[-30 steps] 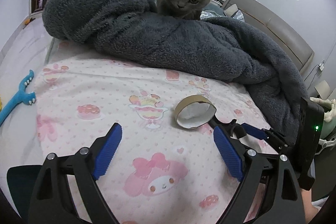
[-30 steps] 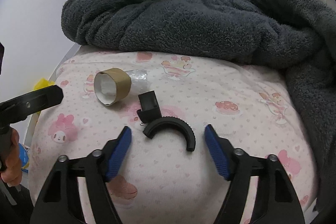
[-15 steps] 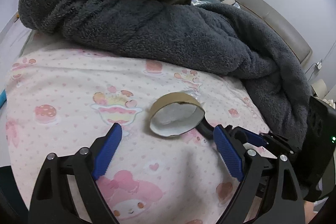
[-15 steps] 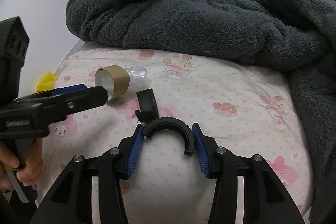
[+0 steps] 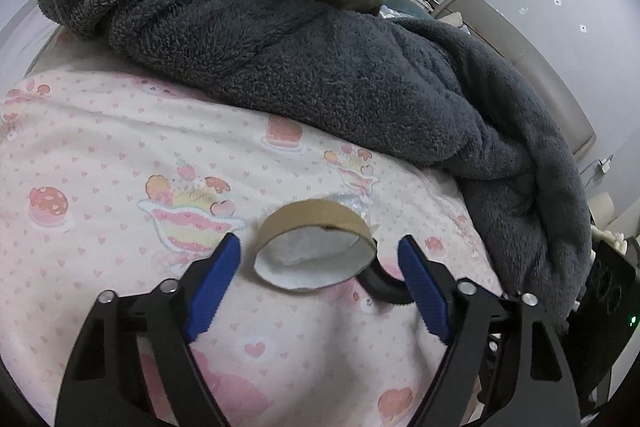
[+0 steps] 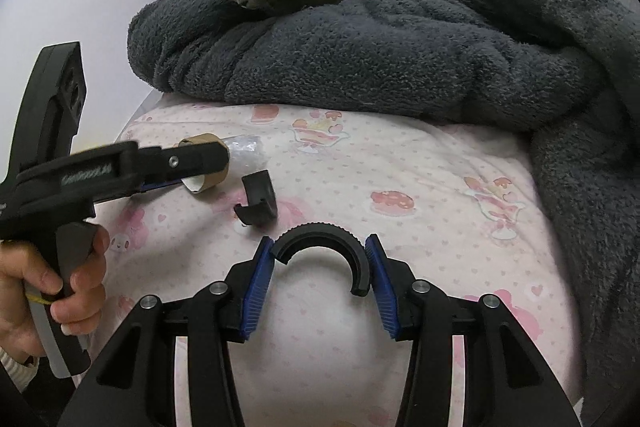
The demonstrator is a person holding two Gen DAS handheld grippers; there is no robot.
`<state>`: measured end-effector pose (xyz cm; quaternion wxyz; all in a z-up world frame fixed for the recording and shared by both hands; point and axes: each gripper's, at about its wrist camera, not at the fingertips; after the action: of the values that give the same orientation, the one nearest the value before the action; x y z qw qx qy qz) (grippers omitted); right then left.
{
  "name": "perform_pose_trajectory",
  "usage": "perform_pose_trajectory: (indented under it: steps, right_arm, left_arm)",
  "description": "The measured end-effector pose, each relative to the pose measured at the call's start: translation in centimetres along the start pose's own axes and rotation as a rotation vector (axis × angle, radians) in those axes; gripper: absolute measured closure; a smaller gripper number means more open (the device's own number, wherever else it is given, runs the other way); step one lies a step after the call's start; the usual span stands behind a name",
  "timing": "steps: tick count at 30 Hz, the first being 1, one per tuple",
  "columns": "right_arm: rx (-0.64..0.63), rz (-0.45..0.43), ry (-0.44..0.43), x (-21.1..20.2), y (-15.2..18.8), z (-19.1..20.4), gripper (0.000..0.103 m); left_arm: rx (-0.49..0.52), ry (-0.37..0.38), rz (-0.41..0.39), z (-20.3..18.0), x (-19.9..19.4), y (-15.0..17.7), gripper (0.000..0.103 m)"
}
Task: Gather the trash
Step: 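Grasp the brown tape roll with the left gripper while the right gripper grasps a black plastic clip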
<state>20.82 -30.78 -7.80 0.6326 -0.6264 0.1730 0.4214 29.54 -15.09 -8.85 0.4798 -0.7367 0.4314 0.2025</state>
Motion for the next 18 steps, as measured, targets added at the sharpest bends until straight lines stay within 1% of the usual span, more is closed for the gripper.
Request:
perform_pose_trajectory:
  steps: [4,6,11,18]
  right_arm:
    - [0.008,-0.001,0.0,-0.5,0.1,-0.8,0.055]
    - [0.011,-0.003,-0.002,-0.7,-0.1,-1.1,0.055]
    - [0.012,-0.013,-0.008,-1.4,-0.6,-1.2,0.055]
    - [-0.012,-0.025,-0.009,-2.2,-1.3,-0.2,0.055]
  left_arm:
    - [-0.003,-0.036,0.003,-0.1,0.6,0.0,0.044]
    - [-0.008,-0.039,-0.001,0.0,0.6,0.1,0.044]
    - [0.005,-0.047,-0.019,-0.1,0.2,0.3,0.047]
    - [0.06,-0.061,-0.03,-1.0,-0.8,0.6,0.048]
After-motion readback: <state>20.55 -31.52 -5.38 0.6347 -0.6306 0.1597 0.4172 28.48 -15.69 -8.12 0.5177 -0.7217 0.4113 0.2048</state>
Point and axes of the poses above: each gripper's, at about its wrist camera, not at the fingertips, and x roughly the way its jaws point, z to its left, y to its underside, and after that the axes turned 2 degrees about -y, right-handed
